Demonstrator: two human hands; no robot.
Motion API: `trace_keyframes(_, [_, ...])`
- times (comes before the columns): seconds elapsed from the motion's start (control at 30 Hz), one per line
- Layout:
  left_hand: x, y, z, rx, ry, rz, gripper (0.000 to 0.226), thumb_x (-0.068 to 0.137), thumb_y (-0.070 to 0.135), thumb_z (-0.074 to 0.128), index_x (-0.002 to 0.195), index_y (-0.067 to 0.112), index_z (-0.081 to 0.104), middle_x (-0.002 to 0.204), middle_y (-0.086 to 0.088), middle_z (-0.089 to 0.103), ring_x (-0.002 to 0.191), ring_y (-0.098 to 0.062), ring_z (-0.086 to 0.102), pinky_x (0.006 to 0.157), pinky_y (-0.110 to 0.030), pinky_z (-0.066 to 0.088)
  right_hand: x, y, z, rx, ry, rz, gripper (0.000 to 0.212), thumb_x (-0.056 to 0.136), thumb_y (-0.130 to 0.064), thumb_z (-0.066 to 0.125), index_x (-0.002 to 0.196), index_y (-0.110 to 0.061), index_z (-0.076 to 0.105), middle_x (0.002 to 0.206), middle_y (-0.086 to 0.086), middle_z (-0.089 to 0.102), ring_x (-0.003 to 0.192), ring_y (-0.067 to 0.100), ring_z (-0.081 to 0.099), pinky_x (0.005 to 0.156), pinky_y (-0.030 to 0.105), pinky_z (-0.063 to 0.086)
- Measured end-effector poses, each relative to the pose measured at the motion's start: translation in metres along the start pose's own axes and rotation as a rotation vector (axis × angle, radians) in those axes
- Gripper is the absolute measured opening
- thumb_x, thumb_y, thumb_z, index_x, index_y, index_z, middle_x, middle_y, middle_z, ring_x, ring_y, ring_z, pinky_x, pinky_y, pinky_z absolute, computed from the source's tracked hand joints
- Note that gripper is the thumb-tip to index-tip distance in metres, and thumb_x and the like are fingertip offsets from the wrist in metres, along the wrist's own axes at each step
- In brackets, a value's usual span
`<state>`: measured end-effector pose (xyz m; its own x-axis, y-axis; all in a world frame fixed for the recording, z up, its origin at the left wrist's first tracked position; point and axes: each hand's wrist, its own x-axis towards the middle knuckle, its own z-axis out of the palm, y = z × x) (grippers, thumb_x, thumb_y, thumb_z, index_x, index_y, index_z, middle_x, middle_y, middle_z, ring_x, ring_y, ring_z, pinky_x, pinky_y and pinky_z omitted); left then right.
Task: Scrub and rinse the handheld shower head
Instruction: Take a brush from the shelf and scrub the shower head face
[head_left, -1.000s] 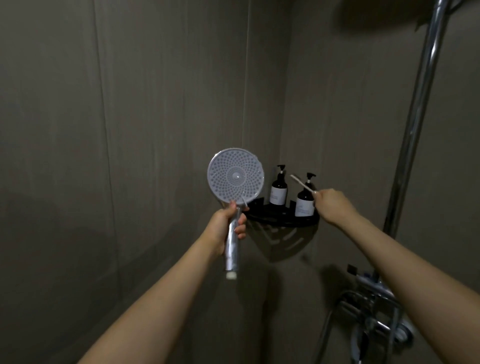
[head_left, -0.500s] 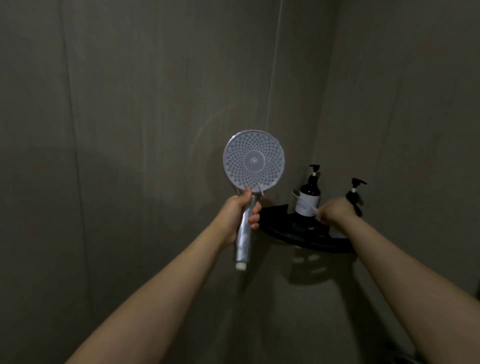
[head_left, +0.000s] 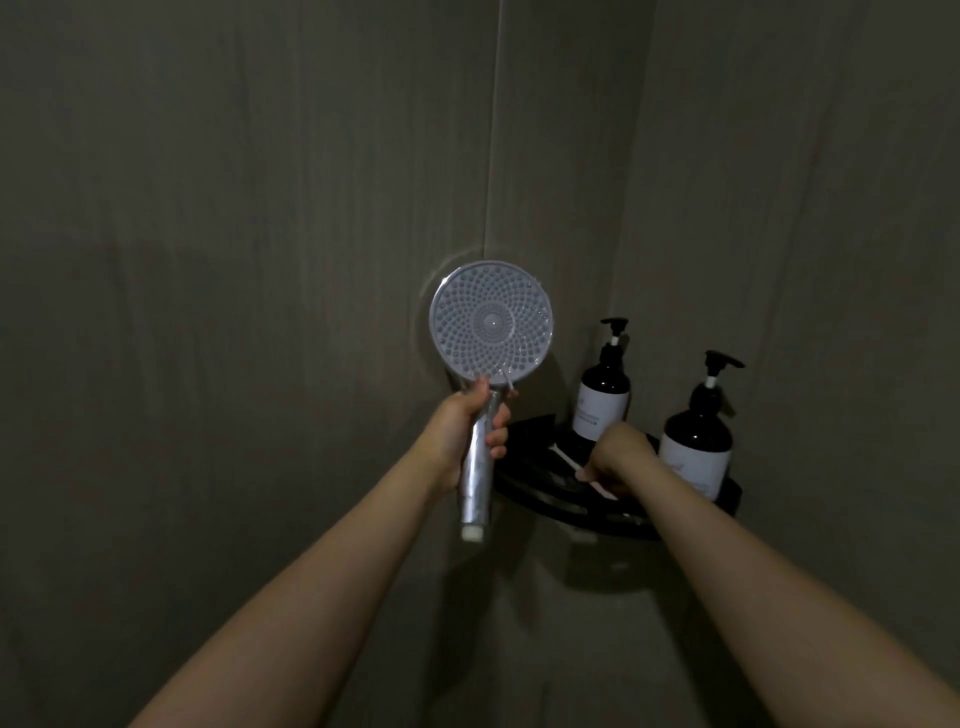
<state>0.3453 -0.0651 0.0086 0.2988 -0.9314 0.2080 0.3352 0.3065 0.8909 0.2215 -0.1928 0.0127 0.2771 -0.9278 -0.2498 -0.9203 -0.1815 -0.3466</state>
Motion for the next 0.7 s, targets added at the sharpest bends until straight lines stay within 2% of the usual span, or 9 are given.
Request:
trace_keyframes(0.13, [0.007,-0.006,0.003,-0.003,-0.022,-0.025,0.036,0.097,0.036,0.028,0.084,0.012,0.050,0.049,0.004,0.045,0.035,-0.005,0.036,0.038,-0.014,0.033,0.005,-0.001,-0.004,-0.046,0.029,-0.045,0.069,0.088,-0.046,0.055,0.139,-0.005,0.033,0.141,0.009,0.045,0.128,0.019,0.045,0.101,0.023,0.038])
trace_keyframes(0.2, [0.009,-0.007,0.004,-0.006,-0.030,-0.031,0.036,0.097,0.036,0.028,0.083,0.012,0.050,0.050,0.004,0.045,0.035,-0.005,0.036,0.038,-0.015,0.033,-0.001,0.000,-0.001,-0.025,-0.052,-0.043,0.060,0.093,-0.040,0.049,0.138,-0.002,0.035,0.140,0.011,0.046,0.121,0.019,0.050,0.097,0.016,0.041])
trace_keyframes(0.23, [0.009,-0.008,0.004,-0.008,-0.034,-0.032,0.036,0.097,0.036,0.028,0.084,0.012,0.050,0.050,0.004,0.045,0.035,-0.005,0.036,0.038,-0.015,0.033,0.001,0.000,0.002,-0.010,-0.044,-0.099,0.050,0.095,-0.030,0.049,0.133,0.001,0.042,0.133,0.014,0.052,0.103,0.017,0.059,0.082,0.007,0.047])
trace_keyframes(0.3, [0.007,-0.008,0.006,-0.009,-0.045,-0.030,0.036,0.098,0.036,0.028,0.084,0.012,0.050,0.051,0.003,0.045,0.035,-0.005,0.036,0.038,-0.015,0.033,0.008,0.000,0.004,0.024,0.117,-0.222,0.037,0.092,-0.015,0.052,0.124,0.005,0.051,0.109,0.013,0.063,0.069,0.011,0.056,0.048,-0.001,0.042])
trace_keyframes(0.33, [0.006,-0.007,0.007,-0.009,-0.048,-0.029,0.036,0.098,0.036,0.028,0.084,0.011,0.050,0.051,0.003,0.045,0.036,-0.005,0.037,0.038,-0.015,0.033,0.004,-0.002,0.002,0.006,0.109,-0.227,0.040,0.092,-0.018,0.054,0.126,0.003,0.050,0.108,0.012,0.062,0.076,0.013,0.058,0.056,0.000,0.045])
trace_keyframes(0.4, [0.003,-0.005,0.010,-0.012,-0.050,-0.022,0.036,0.098,0.036,0.028,0.084,0.011,0.051,0.051,0.003,0.046,0.036,-0.005,0.037,0.038,-0.015,0.033,-0.005,-0.005,0.001,-0.024,0.091,-0.218,0.045,0.093,-0.030,0.053,0.130,-0.005,0.047,0.124,0.012,0.057,0.110,0.022,0.056,0.086,0.019,0.046])
trace_keyframes(0.47, [-0.004,-0.003,0.013,-0.021,-0.047,-0.010,0.038,0.098,0.038,0.028,0.084,0.012,0.051,0.050,0.004,0.046,0.036,-0.005,0.038,0.038,-0.015,0.034,-0.020,-0.009,-0.003,0.040,0.302,-0.371,0.028,0.092,-0.023,0.053,0.111,-0.004,0.060,0.115,0.016,0.062,0.106,0.030,0.058,0.080,0.031,0.047])
trace_keyframes(0.53, [-0.014,-0.001,0.017,-0.037,-0.043,-0.012,0.039,0.098,0.039,0.027,0.084,0.012,0.051,0.049,0.004,0.046,0.036,-0.005,0.037,0.037,-0.015,0.033,-0.048,-0.006,-0.004,0.083,0.525,-0.537,0.019,0.090,-0.016,0.055,0.089,0.000,0.065,0.097,0.019,0.066,0.090,0.032,0.062,0.066,0.030,0.044])
trace_keyframes(0.7, [-0.065,-0.008,0.028,-0.054,-0.050,-0.040,0.039,0.098,0.040,0.026,0.085,0.011,0.049,0.045,0.005,0.046,0.033,-0.005,0.036,0.036,-0.013,0.031,-0.110,0.010,-0.002,0.180,0.630,-0.666,0.019,0.088,-0.012,0.058,0.077,0.003,0.066,0.083,0.018,0.068,0.077,0.027,0.061,0.064,0.028,0.042])
